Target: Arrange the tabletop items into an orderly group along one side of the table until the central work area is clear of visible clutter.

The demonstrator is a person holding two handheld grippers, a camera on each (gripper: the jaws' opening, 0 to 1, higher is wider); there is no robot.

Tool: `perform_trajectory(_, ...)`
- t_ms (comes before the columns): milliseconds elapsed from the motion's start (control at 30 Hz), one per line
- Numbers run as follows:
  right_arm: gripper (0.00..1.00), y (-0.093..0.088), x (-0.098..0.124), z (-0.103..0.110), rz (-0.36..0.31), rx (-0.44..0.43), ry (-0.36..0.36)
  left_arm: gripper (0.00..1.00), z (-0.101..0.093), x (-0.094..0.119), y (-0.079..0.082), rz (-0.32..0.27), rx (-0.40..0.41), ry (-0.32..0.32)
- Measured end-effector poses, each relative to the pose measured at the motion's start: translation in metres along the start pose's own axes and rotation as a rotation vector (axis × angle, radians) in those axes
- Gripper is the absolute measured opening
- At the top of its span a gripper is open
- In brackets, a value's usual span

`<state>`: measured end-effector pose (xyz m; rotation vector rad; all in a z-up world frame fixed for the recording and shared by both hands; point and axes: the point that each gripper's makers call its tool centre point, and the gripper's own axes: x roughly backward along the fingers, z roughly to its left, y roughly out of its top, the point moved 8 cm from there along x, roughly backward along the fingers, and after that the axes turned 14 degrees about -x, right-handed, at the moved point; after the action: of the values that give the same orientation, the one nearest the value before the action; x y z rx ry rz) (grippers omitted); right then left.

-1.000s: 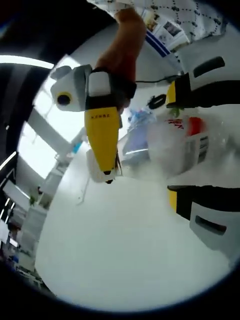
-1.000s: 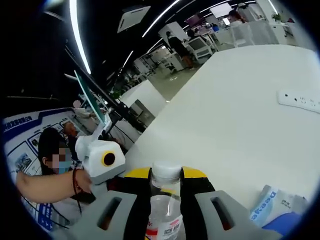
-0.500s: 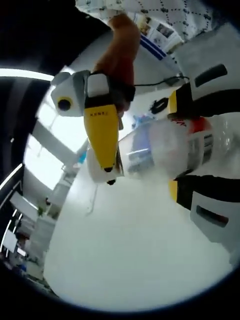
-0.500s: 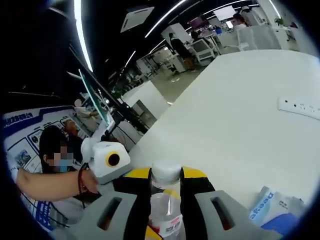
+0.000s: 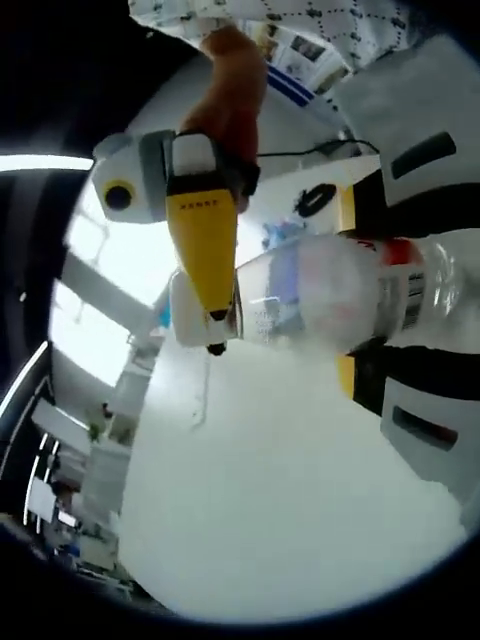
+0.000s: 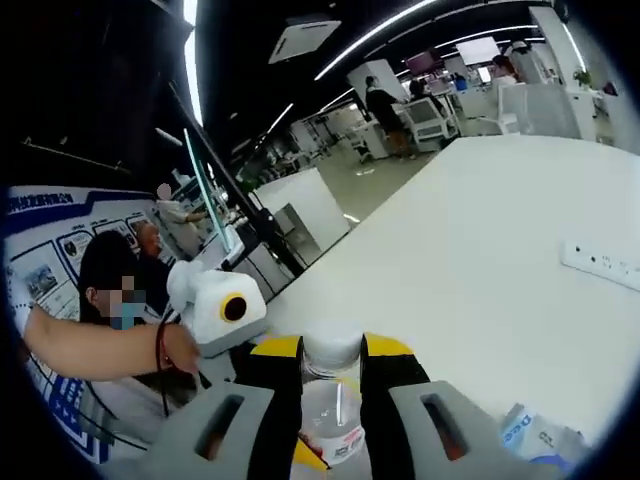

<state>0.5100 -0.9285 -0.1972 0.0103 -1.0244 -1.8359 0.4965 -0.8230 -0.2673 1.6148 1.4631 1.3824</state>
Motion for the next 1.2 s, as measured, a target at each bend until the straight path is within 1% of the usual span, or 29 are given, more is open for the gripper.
perform_trajectory(167,0.18,0.009,0.000,0.004,-0.042,0.081,0.016,0.37,0.007,0.001,0.011,-0.009,-0.050,0.024)
perform_trajectory(367,0.18,0.018,-0.001,0.006,-0.086,0.145,0.034,0.37,0.016,0.002,0.023,-0.014,-0.128,0.060)
perform_trajectory(433,0.18,0.021,0.000,0.007,-0.103,0.190,0.047,0.37,0.017,0.002,0.027,-0.013,-0.158,0.076)
perform_trajectory(533,0.18,0.026,0.000,0.008,-0.138,0.256,0.064,0.37,0.021,0.001,0.031,-0.027,-0.190,0.094)
perform_trajectory(567,0.18,0.026,0.000,0.007,-0.138,0.258,0.060,0.37,0.022,0.001,0.032,-0.027,-0.199,0.098)
perform_trajectory(700,0.18,0.028,0.001,0.009,-0.160,0.325,0.073,0.37,0.026,0.000,0.035,-0.040,-0.254,0.130)
perform_trajectory(767,0.18,0.028,0.001,0.009,-0.168,0.345,0.076,0.37,0.026,0.000,0.036,-0.047,-0.260,0.137)
perform_trajectory(833,0.19,0.028,0.000,0.009,-0.174,0.387,0.075,0.37,0.028,-0.001,0.036,-0.052,-0.281,0.155)
perform_trajectory(900,0.18,0.027,0.000,0.009,-0.169,0.398,0.069,0.37,0.028,-0.003,0.035,-0.041,-0.292,0.162)
perform_trajectory(967,0.19,0.025,0.000,0.007,-0.177,0.419,0.069,0.37,0.029,-0.004,0.034,-0.046,-0.297,0.167)
perform_trajectory(1033,0.19,0.024,0.000,0.006,-0.175,0.423,0.067,0.37,0.030,-0.004,0.033,-0.044,-0.300,0.168)
perform_trajectory(1200,0.19,0.021,-0.001,0.008,-0.169,0.465,0.053,0.37,0.031,-0.005,0.031,-0.039,-0.307,0.171)
